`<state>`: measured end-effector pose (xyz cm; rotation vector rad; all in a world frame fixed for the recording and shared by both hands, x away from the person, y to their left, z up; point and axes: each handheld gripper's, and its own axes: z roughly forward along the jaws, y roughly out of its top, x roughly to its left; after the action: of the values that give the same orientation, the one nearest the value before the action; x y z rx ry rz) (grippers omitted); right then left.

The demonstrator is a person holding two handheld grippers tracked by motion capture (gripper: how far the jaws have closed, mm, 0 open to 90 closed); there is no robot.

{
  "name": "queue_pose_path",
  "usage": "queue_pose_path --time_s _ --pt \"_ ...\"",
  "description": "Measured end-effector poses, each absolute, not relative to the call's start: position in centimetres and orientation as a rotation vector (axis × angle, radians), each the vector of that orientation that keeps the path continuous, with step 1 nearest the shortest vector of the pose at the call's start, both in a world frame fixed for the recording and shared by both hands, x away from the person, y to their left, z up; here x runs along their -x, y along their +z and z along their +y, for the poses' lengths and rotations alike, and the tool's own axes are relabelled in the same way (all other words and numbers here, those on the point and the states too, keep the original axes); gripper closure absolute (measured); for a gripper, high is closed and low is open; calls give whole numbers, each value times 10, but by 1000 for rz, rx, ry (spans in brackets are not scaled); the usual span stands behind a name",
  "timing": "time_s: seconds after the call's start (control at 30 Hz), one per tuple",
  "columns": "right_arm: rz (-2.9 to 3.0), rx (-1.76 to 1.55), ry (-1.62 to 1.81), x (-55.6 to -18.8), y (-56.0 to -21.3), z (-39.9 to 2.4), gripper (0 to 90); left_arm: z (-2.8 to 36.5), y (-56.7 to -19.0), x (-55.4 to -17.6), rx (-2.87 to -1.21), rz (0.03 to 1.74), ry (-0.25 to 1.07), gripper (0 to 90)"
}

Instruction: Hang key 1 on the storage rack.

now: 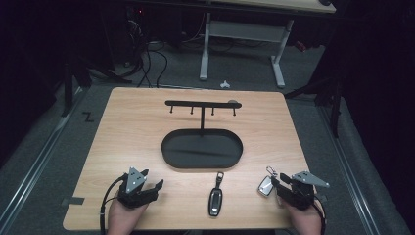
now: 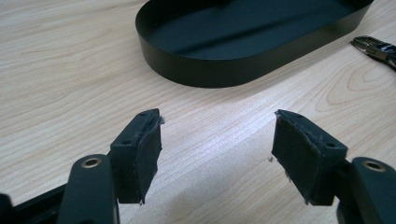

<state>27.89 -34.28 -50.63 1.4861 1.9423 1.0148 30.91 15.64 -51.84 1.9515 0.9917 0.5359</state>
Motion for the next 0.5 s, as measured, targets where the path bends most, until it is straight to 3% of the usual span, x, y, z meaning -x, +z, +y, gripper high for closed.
queue_pose_path --time_s 0.5 --pt "1941 -1465 1029 -276 -507 -345 531 152 -514 -309 -1948 967 532 253"
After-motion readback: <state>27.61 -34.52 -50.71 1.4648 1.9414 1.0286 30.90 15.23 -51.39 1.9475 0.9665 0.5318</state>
